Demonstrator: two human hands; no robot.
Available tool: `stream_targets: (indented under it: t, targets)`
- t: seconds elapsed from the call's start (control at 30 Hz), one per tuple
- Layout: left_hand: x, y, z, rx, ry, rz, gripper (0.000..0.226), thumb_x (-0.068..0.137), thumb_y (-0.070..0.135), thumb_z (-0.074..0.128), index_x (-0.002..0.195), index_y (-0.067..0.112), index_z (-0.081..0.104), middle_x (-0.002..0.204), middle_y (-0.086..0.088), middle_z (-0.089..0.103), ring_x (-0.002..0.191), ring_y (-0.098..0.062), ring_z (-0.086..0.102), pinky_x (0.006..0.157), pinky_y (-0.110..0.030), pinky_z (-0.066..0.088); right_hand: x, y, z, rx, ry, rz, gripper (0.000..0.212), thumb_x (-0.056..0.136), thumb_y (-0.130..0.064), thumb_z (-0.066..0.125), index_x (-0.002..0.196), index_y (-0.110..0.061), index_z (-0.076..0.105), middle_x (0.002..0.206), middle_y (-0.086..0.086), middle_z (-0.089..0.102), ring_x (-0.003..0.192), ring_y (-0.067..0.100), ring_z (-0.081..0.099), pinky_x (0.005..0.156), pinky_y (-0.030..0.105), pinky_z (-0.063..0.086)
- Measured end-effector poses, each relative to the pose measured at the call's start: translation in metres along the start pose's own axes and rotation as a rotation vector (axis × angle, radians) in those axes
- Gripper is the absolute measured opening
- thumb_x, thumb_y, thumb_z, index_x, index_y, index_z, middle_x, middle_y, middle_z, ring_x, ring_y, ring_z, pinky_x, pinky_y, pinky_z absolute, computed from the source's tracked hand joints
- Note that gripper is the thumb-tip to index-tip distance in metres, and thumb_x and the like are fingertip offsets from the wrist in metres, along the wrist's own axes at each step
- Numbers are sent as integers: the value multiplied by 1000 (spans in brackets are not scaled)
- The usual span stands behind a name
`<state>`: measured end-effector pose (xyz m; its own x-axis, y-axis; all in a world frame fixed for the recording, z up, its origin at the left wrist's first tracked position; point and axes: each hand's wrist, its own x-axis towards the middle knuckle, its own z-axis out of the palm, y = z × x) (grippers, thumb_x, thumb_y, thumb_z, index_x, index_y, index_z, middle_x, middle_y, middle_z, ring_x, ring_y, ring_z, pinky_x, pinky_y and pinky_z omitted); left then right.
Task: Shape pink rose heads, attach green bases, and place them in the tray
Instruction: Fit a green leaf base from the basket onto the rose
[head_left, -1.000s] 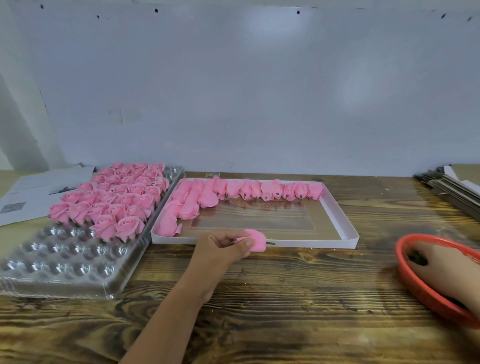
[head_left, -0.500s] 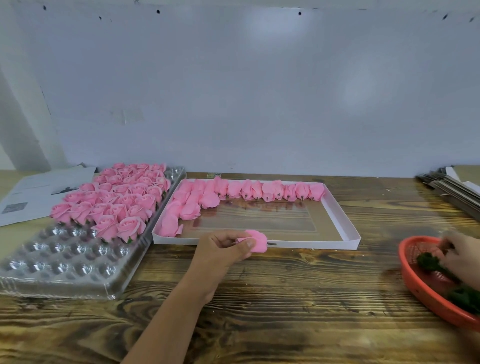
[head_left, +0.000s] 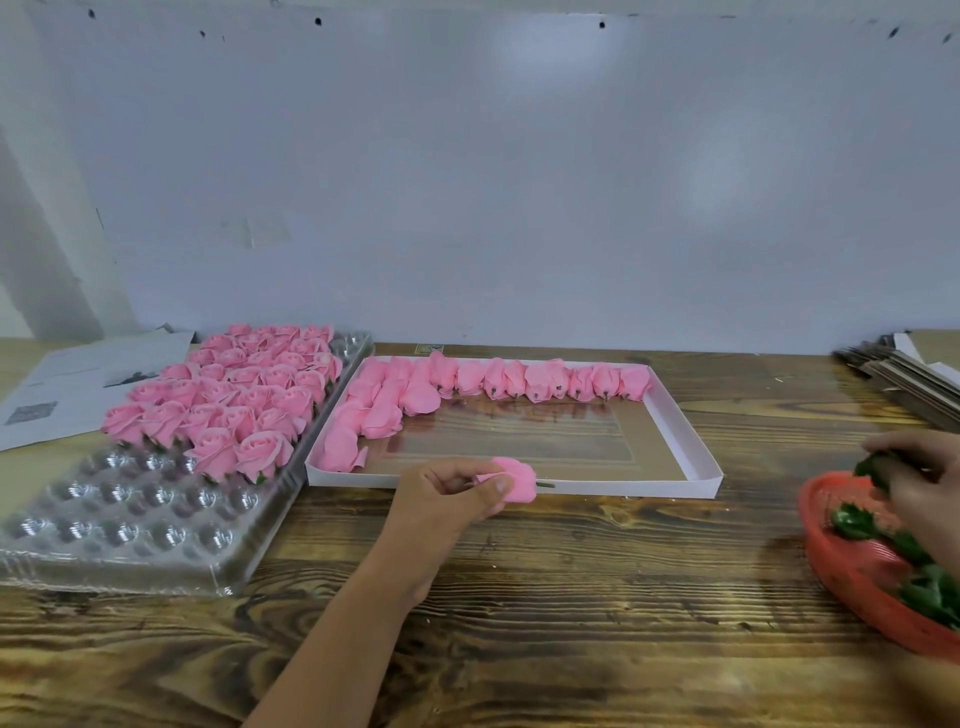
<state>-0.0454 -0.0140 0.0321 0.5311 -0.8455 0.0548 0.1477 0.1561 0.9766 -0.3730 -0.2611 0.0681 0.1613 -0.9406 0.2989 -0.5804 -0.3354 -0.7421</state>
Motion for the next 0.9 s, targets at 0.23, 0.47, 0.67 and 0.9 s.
stream_targets:
  t: [0.23,0.47,0.67,0.9]
  targets:
    - [0,0,1,12,7,2,27,74,27,81,100,19,82,104,-10,78,105,-27,72,90,-29,59,-45,-74,64,342,-126,-108,43,89,10,62,86,-31,74,60,-11,71,44,1,61,49,10,49]
    - [0,1,2,10,33,-3,23,74,24,80,97,21,83,103,-9,79,100,-21,73,84,-26,60,-75,-120,162,643,-453,186,37,94,9,46,99,-15,73,54,-1,66,44,5,55,45,15,45]
    - [0,-2,4,17,15,60,16,87,6,75,95,17,83,99,-12,79,93,-17,73,80,-23,58,-98,-132,186,937,-649,410,25,99,-2,51,99,-3,76,90,16,75,73,15,69,64,22,57]
    - [0,-3,5,9,25,75,16,82,11,78,95,17,83,99,-11,79,92,-15,74,79,-22,57,-101,-127,173,1178,-738,495,22,98,-6,52,99,-1,73,88,17,75,73,20,72,63,26,60]
